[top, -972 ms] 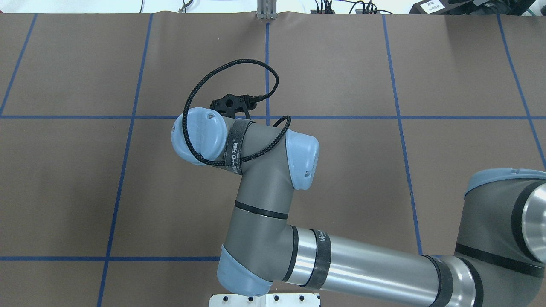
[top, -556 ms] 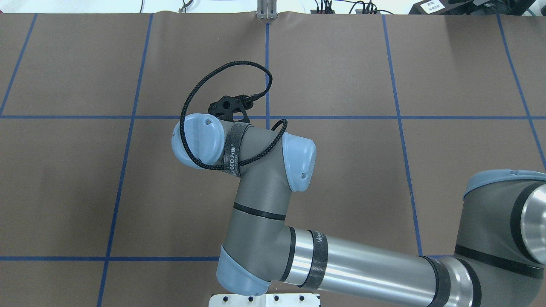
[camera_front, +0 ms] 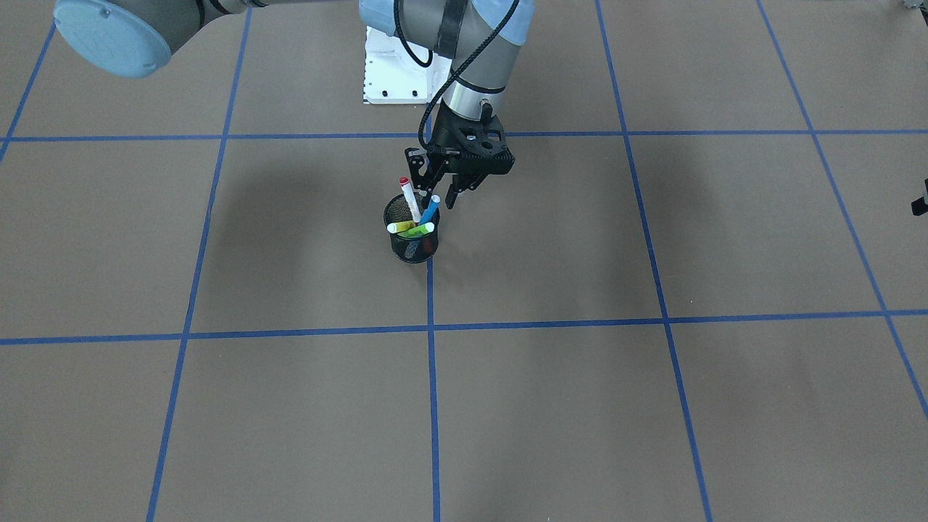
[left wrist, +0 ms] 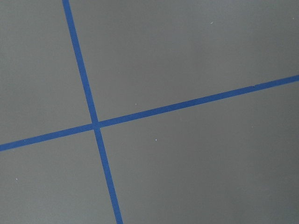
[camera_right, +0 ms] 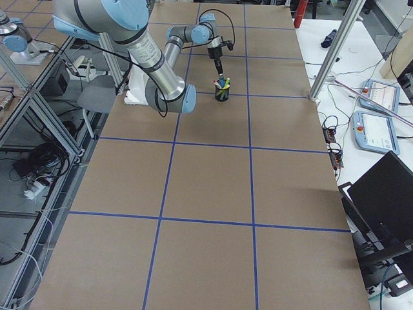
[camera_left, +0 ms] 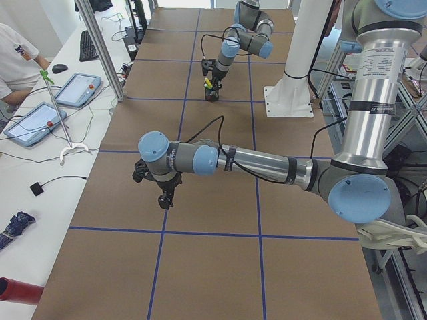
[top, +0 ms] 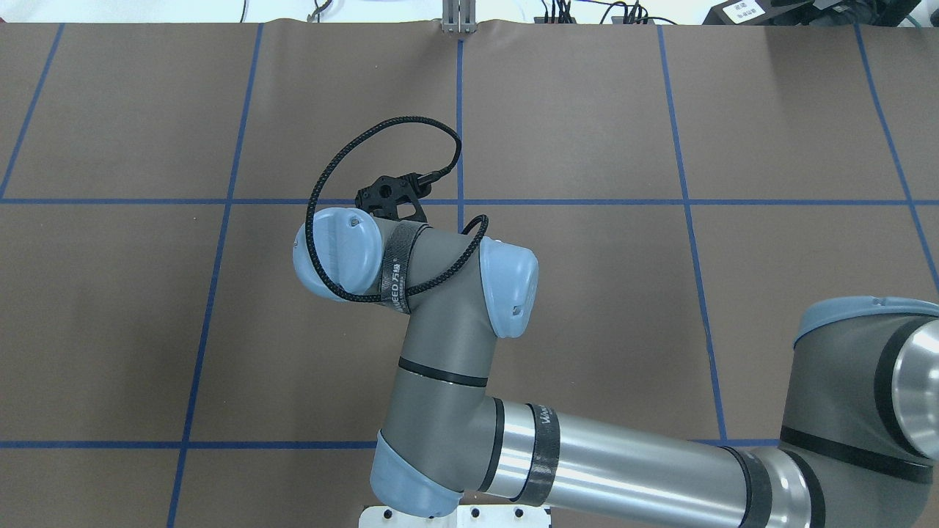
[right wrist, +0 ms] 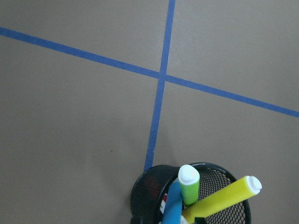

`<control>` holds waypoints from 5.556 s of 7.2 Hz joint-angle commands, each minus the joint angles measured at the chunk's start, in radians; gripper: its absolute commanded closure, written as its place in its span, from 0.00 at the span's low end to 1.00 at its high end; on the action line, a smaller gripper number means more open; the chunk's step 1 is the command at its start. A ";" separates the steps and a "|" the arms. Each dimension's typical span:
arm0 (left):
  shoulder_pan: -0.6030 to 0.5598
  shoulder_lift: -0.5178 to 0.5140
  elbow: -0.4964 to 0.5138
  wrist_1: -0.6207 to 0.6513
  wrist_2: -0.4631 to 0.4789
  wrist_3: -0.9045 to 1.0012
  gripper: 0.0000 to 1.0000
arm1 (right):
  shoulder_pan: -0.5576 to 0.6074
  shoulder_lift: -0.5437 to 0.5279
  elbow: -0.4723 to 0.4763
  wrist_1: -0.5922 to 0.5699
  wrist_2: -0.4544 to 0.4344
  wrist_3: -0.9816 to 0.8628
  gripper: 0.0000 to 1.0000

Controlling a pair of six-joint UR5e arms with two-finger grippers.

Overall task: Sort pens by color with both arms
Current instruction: 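Lower the right gripper into the cup and grasp the blue marker, then lift the blue marker up out of the cup with the right gripper, then carry the blue marker farther from the robot and set it down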

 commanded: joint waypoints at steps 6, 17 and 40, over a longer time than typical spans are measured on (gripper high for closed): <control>0.001 0.001 0.001 -0.002 0.000 0.000 0.00 | 0.001 0.004 0.023 -0.044 0.000 -0.017 1.00; 0.013 -0.009 -0.012 -0.006 -0.009 0.000 0.00 | 0.278 -0.242 0.330 0.244 -0.124 -0.057 1.00; 0.336 -0.206 -0.309 0.005 0.105 -0.913 0.00 | 0.367 -0.665 0.183 1.018 0.027 -0.056 0.00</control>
